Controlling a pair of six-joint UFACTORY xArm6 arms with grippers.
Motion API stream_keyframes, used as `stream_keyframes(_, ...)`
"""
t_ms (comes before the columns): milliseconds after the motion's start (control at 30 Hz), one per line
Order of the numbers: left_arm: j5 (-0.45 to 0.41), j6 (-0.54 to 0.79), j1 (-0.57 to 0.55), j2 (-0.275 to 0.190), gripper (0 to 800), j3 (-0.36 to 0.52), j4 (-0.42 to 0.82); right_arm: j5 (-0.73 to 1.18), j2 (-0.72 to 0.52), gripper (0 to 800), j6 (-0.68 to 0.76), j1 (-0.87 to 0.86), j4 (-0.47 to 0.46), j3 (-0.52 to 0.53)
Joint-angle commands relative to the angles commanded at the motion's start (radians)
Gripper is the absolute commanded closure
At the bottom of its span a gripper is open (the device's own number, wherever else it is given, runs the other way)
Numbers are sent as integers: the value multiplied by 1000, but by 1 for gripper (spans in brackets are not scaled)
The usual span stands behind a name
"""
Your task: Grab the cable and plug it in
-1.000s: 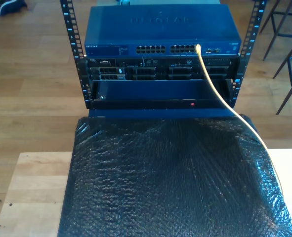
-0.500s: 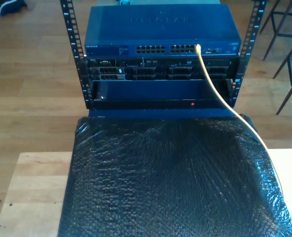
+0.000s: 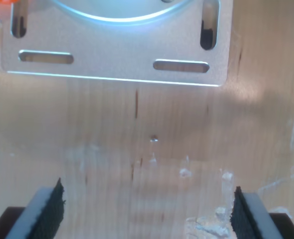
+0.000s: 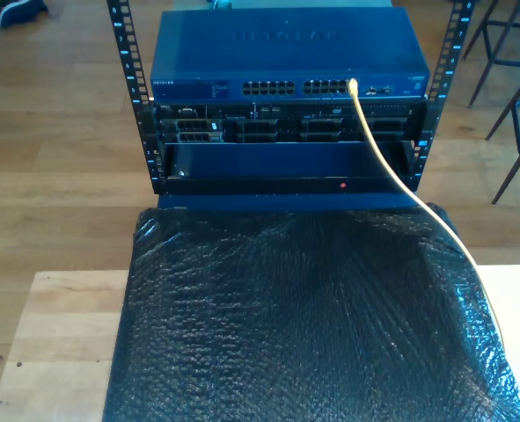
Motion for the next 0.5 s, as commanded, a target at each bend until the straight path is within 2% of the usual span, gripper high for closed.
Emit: stream_keyframes(500, 0, 0, 0, 0, 1, 0, 0, -23, -3, 1, 0, 2, -5, 8)
